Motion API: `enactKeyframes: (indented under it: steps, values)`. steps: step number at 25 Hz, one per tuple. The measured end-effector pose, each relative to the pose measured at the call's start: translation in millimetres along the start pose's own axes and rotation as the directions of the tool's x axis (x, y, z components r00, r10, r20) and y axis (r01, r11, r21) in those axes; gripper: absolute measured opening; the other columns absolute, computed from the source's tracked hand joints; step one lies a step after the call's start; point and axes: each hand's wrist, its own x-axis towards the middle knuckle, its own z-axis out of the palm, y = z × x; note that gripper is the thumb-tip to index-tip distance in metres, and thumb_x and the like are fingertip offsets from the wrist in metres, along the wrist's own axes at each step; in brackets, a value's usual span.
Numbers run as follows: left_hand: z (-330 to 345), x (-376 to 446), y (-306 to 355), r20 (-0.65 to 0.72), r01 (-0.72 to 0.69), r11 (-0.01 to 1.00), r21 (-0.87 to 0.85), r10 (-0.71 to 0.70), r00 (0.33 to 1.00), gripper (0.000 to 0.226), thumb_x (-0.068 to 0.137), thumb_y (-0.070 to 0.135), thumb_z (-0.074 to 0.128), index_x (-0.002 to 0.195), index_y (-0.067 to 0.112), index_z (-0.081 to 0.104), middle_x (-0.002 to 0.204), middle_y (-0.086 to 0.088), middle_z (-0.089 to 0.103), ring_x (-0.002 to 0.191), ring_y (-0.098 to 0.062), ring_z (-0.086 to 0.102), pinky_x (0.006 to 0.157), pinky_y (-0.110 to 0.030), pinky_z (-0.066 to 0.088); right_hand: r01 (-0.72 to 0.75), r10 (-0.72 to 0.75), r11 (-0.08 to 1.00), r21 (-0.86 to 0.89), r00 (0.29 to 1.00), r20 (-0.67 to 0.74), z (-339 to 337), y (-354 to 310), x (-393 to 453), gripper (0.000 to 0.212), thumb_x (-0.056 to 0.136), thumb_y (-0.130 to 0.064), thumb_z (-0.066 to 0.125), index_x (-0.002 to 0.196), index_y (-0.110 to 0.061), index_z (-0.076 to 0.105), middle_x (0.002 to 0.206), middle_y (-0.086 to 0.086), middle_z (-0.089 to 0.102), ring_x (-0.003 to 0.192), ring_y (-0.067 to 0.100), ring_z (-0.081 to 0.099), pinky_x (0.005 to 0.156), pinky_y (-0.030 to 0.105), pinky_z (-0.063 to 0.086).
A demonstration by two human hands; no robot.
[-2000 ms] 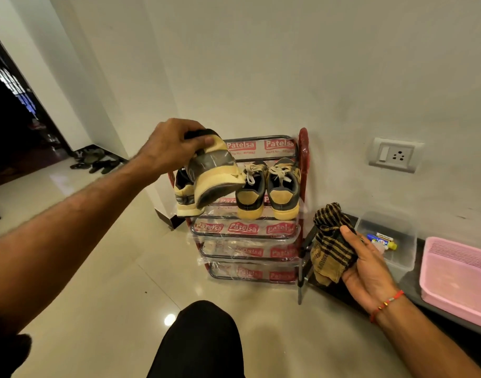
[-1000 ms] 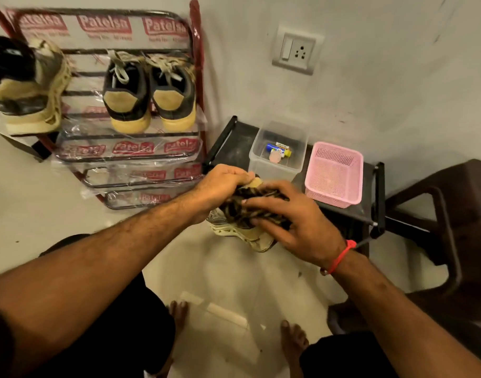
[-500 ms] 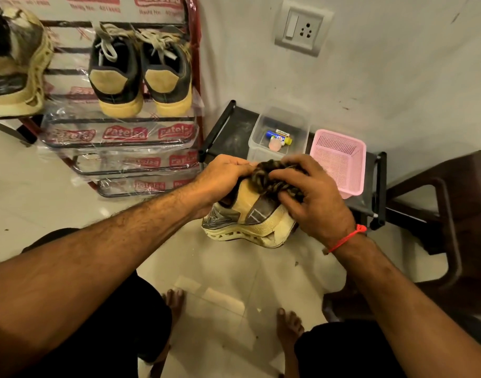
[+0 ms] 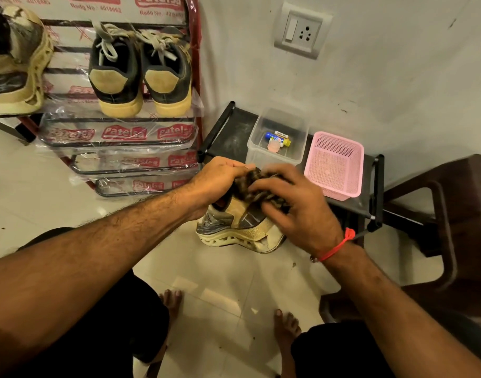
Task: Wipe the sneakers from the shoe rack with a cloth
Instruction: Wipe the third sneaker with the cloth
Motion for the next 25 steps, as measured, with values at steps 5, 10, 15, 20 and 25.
enactKeyframes:
  steps: [5,10,15,20,25]
  values:
    - [-2,2,0,0.025,0.012,1.0,-0.016,-0.012,1.0,0.026,0.101,0.036,0.057,0.093,0.024,0.078,0.083,0.005,0.077,0.076,-0.006,0.07,0.069,-0.024,0.048,-0.159,0.158,0.987,-0.019,0.986,-0.06,-12,27,12,0.03,0.083,-0.01,0.064,0.113,-0.011,0.071,0.118,0.01,0.06,0.111,0.028,0.058,0.095,0.048,0.051]
    - [-9,5,-4,-0.008,0.022,1.0,0.012,-0.022,1.0,0.028,0.101,0.037,0.058,0.092,0.021,0.079,0.085,0.0,0.078,0.08,-0.012,0.072,0.073,-0.027,0.052,0.153,-0.157,0.988,0.035,0.955,0.25,-1,-4,-7,0.031,0.085,-0.023,0.057,0.111,-0.016,0.071,0.123,0.007,0.058,0.109,0.025,0.056,0.095,0.034,0.048]
    - [-11,5,-1,-0.015,0.023,0.999,-0.03,-0.023,1.0,0.025,0.1,0.038,0.058,0.096,0.023,0.078,0.088,0.002,0.079,0.083,-0.012,0.074,0.073,-0.028,0.055,-0.068,0.071,0.997,-0.048,0.995,0.065,-25,25,6,0.029,0.08,-0.027,0.059,0.101,-0.012,0.074,0.111,0.007,0.062,0.102,0.024,0.058,0.087,0.048,0.052]
    - [-5,2,-2,0.05,-0.023,0.999,0.022,0.022,0.999,0.028,0.103,0.037,0.055,0.102,0.021,0.078,0.09,-0.001,0.078,0.085,-0.016,0.072,0.075,-0.031,0.056,0.118,-0.117,0.993,0.006,0.973,0.199,-3,0,0,0.028,0.081,-0.028,0.059,0.1,-0.013,0.074,0.115,0.008,0.061,0.104,0.026,0.057,0.091,0.037,0.05]
    - [-9,1,2,0.026,-0.028,0.997,0.073,0.026,0.999,0.023,0.102,0.038,0.056,0.096,0.029,0.076,0.088,0.009,0.077,0.083,-0.004,0.071,0.072,-0.023,0.051,-0.132,0.14,0.983,-0.124,0.989,0.056,-9,29,-2,0.038,0.083,-0.036,0.052,0.101,-0.011,0.075,0.112,0.009,0.059,0.104,0.026,0.055,0.09,0.044,0.052]
